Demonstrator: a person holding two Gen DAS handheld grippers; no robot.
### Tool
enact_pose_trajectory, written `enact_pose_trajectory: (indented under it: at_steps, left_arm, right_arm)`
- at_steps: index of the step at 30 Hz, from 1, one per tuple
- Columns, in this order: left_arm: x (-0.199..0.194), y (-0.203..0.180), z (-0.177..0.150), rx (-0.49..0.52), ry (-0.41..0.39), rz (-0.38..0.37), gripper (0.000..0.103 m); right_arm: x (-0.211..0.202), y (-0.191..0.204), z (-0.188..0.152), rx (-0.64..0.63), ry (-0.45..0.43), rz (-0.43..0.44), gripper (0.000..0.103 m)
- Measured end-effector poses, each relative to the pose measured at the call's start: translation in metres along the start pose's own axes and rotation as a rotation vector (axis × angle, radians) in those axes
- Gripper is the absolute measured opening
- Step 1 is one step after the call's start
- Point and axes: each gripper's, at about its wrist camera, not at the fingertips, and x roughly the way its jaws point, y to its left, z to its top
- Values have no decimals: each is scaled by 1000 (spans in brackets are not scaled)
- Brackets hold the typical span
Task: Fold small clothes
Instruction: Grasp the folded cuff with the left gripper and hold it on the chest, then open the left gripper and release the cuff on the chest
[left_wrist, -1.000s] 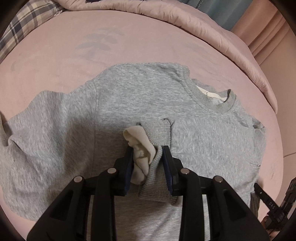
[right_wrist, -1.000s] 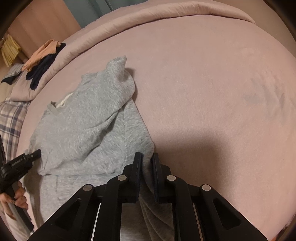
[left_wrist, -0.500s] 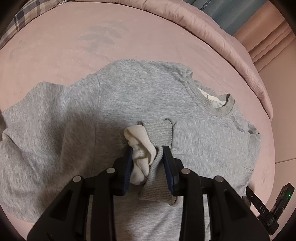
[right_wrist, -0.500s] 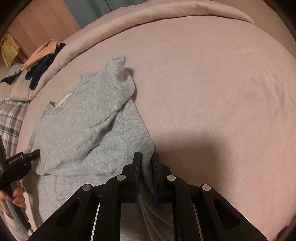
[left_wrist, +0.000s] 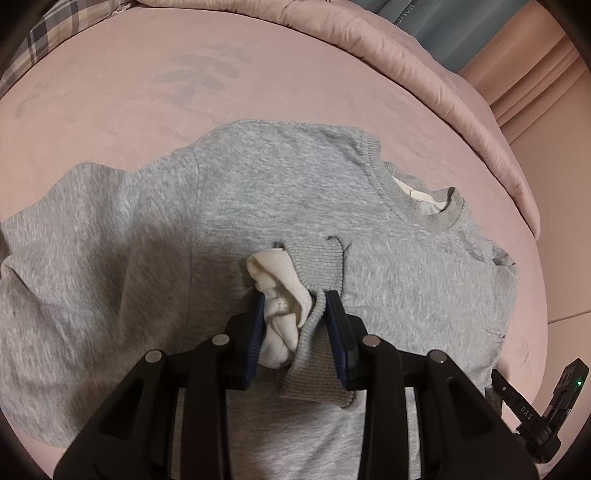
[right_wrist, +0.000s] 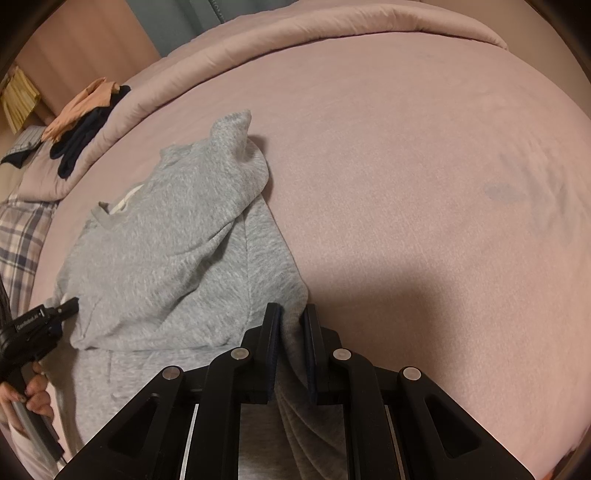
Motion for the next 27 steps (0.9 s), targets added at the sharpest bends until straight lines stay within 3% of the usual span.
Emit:
enact_pose_trajectory:
  at_steps: [11, 20, 25, 27]
  left_arm:
    - [-8, 9, 1, -73, 49, -35, 35]
    - [-41, 7, -40, -50, 86, -50, 45]
    - [-76, 8, -67, -35, 45, -51, 61]
    - [-92, 10, -74, -36, 3, -49, 69]
  right_arm:
    - [1, 2, 0, -7, -4, -19, 10]
    - [-1, 6, -1, -26, -6, -42, 10]
    - [-2, 10, 0, -42, 7, -65, 14]
    - [-5, 11, 0, -43, 22, -76, 23]
